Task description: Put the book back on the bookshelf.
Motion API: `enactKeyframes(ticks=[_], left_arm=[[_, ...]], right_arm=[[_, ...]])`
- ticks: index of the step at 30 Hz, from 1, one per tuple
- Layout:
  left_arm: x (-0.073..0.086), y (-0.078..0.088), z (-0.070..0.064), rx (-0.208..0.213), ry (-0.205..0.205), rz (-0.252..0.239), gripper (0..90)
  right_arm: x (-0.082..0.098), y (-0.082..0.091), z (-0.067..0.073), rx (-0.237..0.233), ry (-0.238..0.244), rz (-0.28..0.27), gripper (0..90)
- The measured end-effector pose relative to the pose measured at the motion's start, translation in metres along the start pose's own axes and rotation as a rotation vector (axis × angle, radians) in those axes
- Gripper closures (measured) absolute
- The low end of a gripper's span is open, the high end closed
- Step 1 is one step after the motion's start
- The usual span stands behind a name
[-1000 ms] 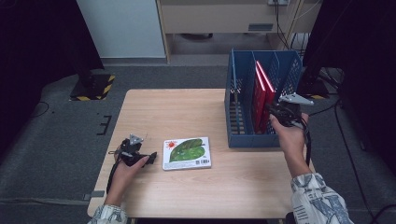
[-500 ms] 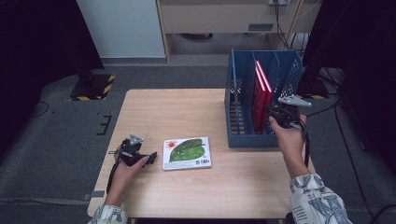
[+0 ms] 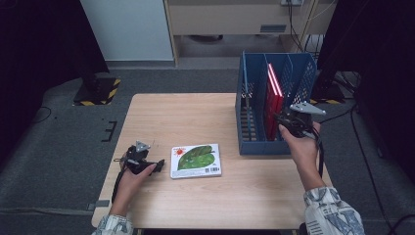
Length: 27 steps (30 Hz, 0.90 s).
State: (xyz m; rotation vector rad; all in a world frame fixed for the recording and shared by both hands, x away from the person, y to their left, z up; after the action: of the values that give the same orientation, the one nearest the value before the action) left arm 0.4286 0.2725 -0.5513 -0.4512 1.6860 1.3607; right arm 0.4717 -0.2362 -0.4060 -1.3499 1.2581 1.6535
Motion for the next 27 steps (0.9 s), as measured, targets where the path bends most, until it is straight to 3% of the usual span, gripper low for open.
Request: enactKeyframes(ticks=[10,19,24,27], left_arm=[[0.000,0.000,0.000,0.006,-0.001,0.000,0.0],[0.000,0.000,-0.002,0.013,-0.006,-0.001,0.0],[-0.001,0.000,-0.002,0.016,-0.008,-0.006,0.7],[-0.004,0.002,-0.002,0.026,0.003,-0.027,5.1]], right_arm=[[0.017,0.018,0.014,-0.038,-0.002,-0.040,39.5],[0.036,0.031,0.031,-0.078,0.000,-0.068,31.7],[0.049,0.038,0.042,-0.111,0.000,-0.045,30.0],[0.057,0.041,0.053,-0.141,0.030,-0.017,30.0]])
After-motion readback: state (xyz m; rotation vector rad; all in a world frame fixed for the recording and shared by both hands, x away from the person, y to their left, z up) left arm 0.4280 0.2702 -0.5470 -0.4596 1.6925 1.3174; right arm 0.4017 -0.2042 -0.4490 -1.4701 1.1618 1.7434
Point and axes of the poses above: each handheld gripper's, and its own axes: y roughly backward along the jaws, x roughly out of its underside, z roughly to its left, the point moved 2 cm from there along -y, roughly forward along the jaws, and after that the axes turned 10 degrees about -z, right-handed, at the moved point
